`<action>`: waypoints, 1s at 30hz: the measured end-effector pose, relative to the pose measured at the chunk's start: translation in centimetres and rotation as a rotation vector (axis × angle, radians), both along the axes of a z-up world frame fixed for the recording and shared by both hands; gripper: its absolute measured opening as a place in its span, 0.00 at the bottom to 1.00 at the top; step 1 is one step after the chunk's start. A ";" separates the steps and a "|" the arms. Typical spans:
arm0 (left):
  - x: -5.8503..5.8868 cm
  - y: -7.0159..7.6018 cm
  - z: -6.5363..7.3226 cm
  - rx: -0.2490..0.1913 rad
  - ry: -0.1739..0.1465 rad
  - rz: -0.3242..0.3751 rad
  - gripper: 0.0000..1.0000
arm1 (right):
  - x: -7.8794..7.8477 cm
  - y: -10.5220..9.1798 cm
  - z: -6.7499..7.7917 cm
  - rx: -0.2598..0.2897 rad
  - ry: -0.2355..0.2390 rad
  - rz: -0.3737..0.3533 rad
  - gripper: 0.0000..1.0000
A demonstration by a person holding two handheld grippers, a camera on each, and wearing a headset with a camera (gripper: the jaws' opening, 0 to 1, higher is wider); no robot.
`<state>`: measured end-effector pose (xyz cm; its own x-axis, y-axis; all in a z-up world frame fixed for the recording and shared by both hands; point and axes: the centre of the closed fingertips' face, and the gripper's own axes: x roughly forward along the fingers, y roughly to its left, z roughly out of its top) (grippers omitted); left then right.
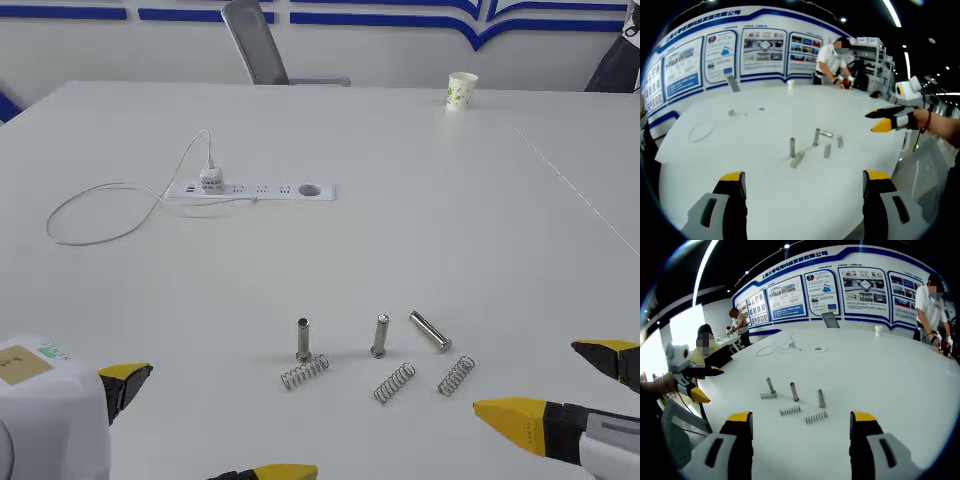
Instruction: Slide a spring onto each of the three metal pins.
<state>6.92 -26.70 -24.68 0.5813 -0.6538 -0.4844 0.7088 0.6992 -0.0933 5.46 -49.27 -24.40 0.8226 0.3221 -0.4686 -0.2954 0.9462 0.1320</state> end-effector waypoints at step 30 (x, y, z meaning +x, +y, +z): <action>0.5 -1.2 -0.8 -0.010 -0.016 -0.014 0.95 | 6.6 -0.8 -2.4 -0.056 0.014 0.024 0.50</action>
